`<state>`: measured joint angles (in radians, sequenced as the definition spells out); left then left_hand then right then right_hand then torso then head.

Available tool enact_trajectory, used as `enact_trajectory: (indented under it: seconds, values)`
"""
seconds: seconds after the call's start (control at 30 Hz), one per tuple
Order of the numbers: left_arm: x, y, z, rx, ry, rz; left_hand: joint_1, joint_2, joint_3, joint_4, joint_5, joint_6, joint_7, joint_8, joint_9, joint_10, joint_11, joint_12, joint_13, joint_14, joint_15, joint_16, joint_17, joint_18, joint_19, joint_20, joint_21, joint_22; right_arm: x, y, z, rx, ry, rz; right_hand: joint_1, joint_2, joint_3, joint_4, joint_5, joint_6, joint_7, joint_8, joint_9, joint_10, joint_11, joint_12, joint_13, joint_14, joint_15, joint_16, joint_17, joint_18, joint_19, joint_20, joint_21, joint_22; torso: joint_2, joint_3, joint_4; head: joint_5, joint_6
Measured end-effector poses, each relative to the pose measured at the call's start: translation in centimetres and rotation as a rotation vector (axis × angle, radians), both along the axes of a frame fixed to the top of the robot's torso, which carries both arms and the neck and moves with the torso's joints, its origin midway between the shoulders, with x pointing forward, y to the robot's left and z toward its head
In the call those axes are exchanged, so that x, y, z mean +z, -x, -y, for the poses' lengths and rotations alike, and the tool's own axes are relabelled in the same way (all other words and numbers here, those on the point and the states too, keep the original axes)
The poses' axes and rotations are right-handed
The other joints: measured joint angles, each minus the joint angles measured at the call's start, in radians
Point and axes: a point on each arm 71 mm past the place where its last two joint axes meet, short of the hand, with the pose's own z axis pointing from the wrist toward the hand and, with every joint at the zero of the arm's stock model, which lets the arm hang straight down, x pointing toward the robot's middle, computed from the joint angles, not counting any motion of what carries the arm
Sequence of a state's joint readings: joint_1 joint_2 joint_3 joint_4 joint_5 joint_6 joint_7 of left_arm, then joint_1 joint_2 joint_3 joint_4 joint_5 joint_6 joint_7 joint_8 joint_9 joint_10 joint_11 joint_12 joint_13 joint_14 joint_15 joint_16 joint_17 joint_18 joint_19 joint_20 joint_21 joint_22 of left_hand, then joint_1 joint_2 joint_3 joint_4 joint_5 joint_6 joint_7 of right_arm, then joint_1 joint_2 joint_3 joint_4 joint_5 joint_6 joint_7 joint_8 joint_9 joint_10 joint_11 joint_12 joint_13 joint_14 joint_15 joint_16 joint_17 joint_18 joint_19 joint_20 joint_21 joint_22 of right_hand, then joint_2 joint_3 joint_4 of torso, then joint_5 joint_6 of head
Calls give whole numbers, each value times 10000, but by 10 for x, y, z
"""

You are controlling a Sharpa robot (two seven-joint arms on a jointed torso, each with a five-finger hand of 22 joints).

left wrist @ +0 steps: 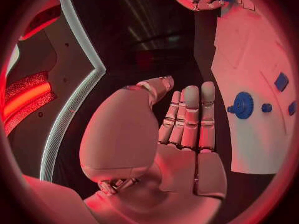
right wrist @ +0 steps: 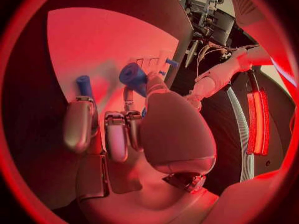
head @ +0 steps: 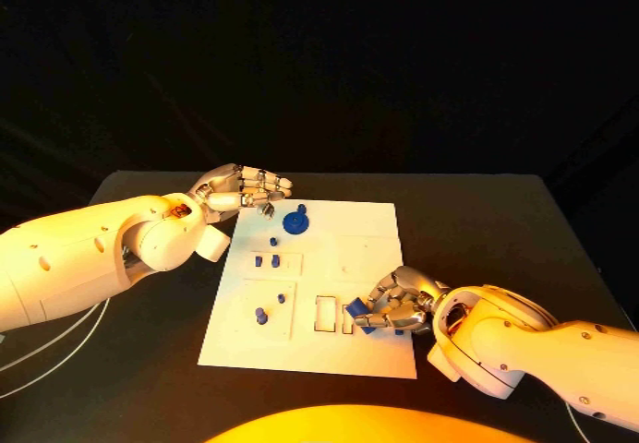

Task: Assemble the parts on the task board

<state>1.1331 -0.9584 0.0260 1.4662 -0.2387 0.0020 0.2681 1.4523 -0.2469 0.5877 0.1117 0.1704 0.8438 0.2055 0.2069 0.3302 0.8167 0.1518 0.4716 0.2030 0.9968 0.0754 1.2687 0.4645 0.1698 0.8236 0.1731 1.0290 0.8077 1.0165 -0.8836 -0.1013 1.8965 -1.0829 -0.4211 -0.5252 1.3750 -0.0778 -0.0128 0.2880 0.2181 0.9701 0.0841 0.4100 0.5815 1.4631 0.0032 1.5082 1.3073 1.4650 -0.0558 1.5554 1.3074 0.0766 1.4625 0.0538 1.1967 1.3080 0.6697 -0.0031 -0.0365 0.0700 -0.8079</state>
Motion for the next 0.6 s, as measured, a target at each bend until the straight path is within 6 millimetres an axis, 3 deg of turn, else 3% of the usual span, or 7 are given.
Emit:
enact_trajectory:
  seconds: [0.6]
  values:
    - [0,0,1,-25,11,0,0,0,0,0,0,0,0,0,0,1,0,-1,0,0,0,0,1,0,0,0,0,0,-4,-3,-27,279,-425,-281,-1108,158,-61,60,-1,160,18,6,-8,0,2,-157,-1,-1,2,0,-1,0,37,-37,-40,-2,12,12,8,20,19]
